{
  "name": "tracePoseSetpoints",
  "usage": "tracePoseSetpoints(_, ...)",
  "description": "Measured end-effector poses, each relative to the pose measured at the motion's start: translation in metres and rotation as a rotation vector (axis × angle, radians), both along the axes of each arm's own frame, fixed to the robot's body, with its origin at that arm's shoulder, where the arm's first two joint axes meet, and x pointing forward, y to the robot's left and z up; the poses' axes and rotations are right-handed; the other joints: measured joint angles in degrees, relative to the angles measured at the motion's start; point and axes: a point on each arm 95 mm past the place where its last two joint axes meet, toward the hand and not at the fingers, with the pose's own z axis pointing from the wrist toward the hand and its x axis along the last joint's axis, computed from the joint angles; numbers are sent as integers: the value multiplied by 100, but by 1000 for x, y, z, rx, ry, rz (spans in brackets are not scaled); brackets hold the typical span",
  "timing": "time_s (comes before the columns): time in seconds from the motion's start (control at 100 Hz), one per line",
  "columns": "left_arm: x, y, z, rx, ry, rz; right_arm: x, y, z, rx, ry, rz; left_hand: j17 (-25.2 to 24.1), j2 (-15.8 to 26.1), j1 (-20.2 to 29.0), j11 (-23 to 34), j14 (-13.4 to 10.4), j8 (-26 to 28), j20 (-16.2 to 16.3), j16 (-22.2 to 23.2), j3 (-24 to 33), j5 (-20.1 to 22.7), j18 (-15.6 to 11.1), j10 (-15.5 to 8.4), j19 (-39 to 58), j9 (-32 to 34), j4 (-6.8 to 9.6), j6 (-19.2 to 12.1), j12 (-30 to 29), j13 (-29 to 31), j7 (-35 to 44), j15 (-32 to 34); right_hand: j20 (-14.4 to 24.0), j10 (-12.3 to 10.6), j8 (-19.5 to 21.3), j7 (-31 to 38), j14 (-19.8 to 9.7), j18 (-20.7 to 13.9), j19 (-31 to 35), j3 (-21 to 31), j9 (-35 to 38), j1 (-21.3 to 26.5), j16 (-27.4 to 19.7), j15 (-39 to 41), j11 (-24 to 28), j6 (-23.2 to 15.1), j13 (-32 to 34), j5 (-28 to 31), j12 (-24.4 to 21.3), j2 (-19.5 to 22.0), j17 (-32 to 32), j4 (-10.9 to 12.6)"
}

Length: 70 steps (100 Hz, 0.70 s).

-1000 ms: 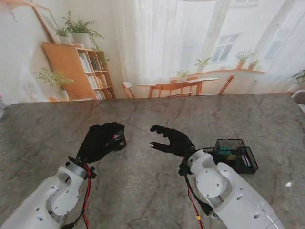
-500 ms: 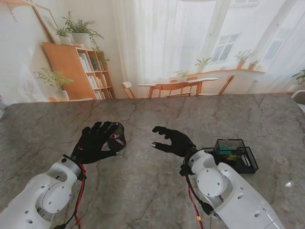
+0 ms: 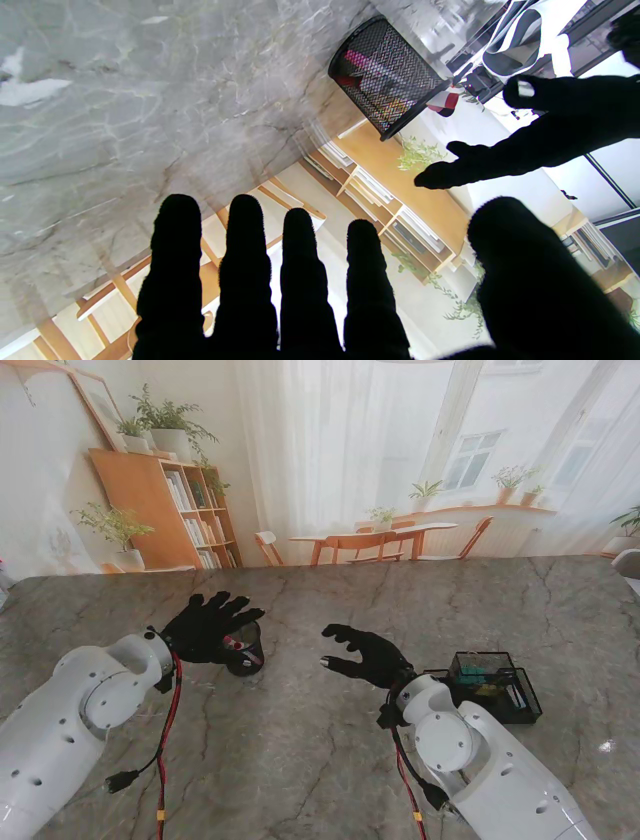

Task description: Organize desk stationery

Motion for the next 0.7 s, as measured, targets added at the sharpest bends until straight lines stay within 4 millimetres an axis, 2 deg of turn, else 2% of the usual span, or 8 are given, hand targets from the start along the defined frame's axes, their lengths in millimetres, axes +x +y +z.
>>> tracePoseSetpoints(0.04,5,-2,0,-9,22,-8,0,0,0,1,2,0,64,2,-58,32,0,221,0,-3,62,-1,5,-1,140,39,210,-3,22,78,71,7,0,0,0,0,0,0,0,0,1,0,1,1,0,0,0,0,0,0,-1,0)
tracePoseSetpoints(0.33,30,-15,-7,33,135,-45,1,1,-1,10,19,0,276,2,-194,64,2,785,0,73,76,-61,69,-129,464,297,247,-77,96,372,224,74,1,0,0,57,-2,-3,0,0,3,45,3,8,0,6,0,65,4,0,-52,0)
tracePoseSetpoints(0.37,33,-14,-9,49,137,-51,1,1,-2,12,20,0,277,2,-194,64,2,789,0,76,81,-61,70,-130,466,297,1,-81,96,372,224,74,1,1,-1,57,-2,-6,0,0,4,53,3,22,0,6,0,65,5,0,-61,0)
tracePoseSetpoints(0.4,35,-13,-11,59,139,-54,1,1,-2,13,21,0,277,2,-194,64,2,792,0,77,77,-61,70,-130,466,297,242,-84,96,372,224,74,2,1,-1,57,-2,-6,0,0,4,56,3,28,0,6,0,65,5,0,-62,0)
tracePoseSetpoints(0.43,37,-12,-13,67,140,-57,1,2,-2,15,23,0,277,2,-194,64,2,798,0,77,83,-61,70,-130,467,293,-5,-93,96,372,223,74,2,1,-1,57,-2,-7,0,0,5,57,3,29,0,6,0,65,6,0,-63,0)
tracePoseSetpoints(0.63,48,-2,-25,114,153,-42,1,3,-2,17,28,2,274,0,-63,61,2,935,0,156,83,-61,73,-131,555,235,240,-390,153,371,138,74,2,1,-1,57,-3,-9,0,0,7,97,4,54,0,6,0,65,9,0,-65,0)
tracePoseSetpoints(0.67,49,-1,-27,115,160,-35,1,3,-2,17,28,1,346,-19,24,70,2,1076,0,207,82,-139,73,-134,683,235,18,-448,207,424,135,99,2,1,-1,57,-3,-9,0,0,7,98,4,56,0,6,0,66,10,0,-65,0)
tracePoseSetpoints(0.7,49,-1,-28,114,163,-29,1,3,-2,17,29,1,429,-69,152,41,2,1181,84,332,91,-145,73,-133,853,235,232,-484,251,527,131,232,2,1,-1,57,-3,-10,0,0,7,98,4,57,0,7,0,67,10,0,-65,0)
